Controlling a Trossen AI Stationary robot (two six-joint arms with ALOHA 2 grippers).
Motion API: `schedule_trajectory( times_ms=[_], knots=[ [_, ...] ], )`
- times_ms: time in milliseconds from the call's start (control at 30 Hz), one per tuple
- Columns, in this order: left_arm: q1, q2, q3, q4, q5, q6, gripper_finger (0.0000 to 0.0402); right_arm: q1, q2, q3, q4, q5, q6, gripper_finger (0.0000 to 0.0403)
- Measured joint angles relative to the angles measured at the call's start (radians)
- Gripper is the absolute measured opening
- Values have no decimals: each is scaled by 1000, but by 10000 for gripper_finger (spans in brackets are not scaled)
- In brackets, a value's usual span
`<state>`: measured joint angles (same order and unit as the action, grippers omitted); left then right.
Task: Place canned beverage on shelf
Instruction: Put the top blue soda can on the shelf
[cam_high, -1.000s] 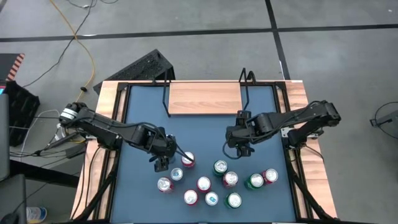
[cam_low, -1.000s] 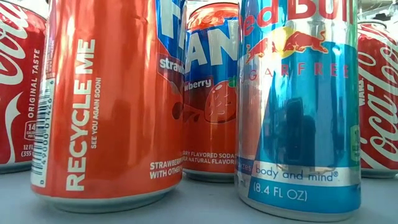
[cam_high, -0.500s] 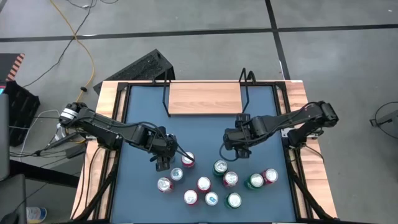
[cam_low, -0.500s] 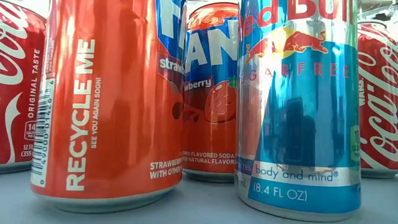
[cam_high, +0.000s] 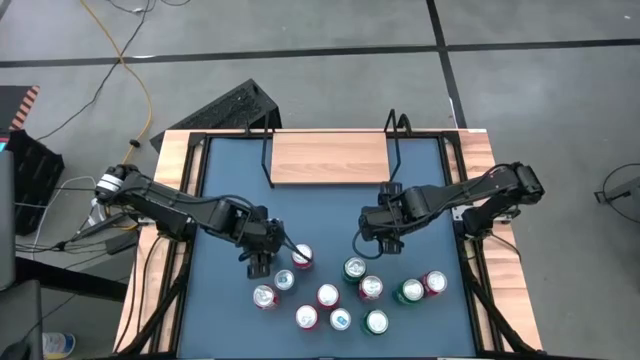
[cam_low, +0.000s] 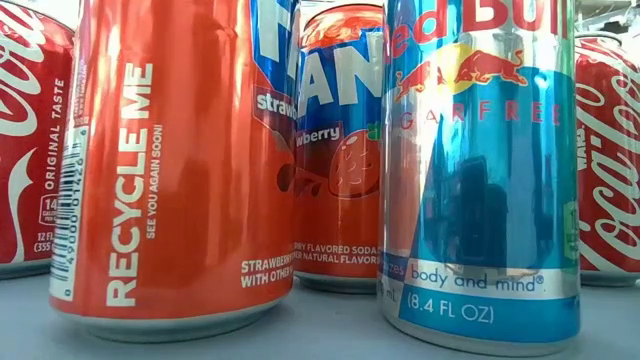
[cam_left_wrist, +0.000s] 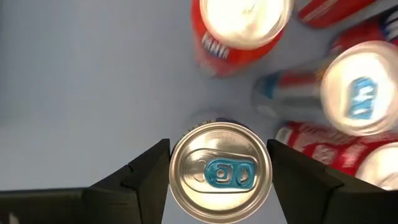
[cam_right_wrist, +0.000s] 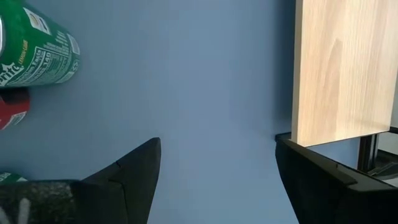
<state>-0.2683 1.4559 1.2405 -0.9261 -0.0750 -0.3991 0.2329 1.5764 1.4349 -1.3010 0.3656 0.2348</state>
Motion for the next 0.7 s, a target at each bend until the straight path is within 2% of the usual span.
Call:
schedule_trajectory(
  times_ms=[200,367,700],
  knots=[
    [47,0,107,-65,-13,84,218,0,0,0,7,0,0,302],
    [129,0,224,-146,-12,259,218,0,-3,0,21,1,-9,302],
    [435,-2,431,-219,-43,636,218,0,-6,2,97,2,-33,302]
  ],
)
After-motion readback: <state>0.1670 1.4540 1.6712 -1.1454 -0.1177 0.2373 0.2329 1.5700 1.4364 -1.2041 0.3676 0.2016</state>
